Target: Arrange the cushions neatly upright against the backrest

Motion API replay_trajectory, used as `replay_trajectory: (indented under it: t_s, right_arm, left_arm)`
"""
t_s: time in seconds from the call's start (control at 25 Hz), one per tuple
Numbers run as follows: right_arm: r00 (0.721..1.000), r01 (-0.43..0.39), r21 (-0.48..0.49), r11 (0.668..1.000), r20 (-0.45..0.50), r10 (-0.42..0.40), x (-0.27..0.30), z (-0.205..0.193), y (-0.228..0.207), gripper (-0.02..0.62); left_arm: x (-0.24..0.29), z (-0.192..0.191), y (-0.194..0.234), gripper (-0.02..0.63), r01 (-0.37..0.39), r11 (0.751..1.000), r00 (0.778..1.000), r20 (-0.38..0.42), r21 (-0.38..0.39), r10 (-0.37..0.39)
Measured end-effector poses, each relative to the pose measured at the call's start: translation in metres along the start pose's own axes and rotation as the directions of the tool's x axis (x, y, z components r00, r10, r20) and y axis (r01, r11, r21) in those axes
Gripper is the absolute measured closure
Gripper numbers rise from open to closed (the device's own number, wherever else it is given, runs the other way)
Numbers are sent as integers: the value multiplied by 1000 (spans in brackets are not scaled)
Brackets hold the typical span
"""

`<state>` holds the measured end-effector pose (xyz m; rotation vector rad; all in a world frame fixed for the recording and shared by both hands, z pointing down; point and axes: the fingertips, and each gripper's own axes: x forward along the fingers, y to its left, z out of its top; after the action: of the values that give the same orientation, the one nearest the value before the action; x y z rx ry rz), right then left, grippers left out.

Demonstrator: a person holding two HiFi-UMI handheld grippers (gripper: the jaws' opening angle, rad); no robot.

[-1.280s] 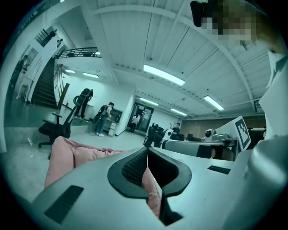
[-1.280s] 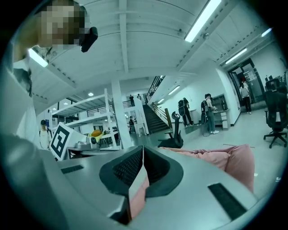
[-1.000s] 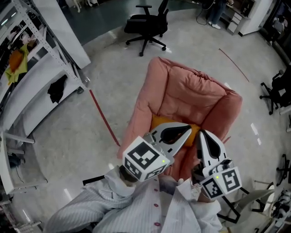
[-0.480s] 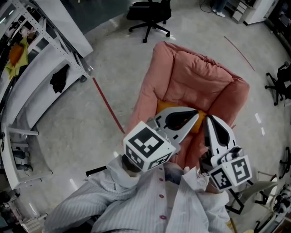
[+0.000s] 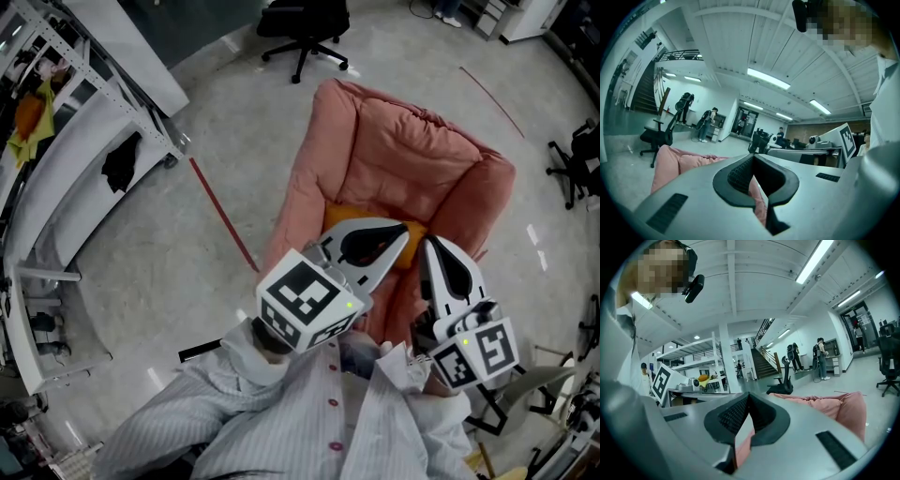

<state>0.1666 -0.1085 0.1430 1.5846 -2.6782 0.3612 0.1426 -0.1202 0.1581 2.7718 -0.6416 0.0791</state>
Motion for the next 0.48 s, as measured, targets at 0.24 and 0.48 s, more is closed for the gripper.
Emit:
replay_trajectory:
  t_s: [0.24,0.48]
  right_arm:
    - [1000,3,4,1000,-5,-3,4,0,1,583]
    - [1000,4,6,1000,-5,-4,7,0,0,583]
  left_arm:
    - [-2,1,7,597,-7,1000,1000,-3,-1,7]
    - [-2,1,11,597,-10,1000,1000,-4,-1,10]
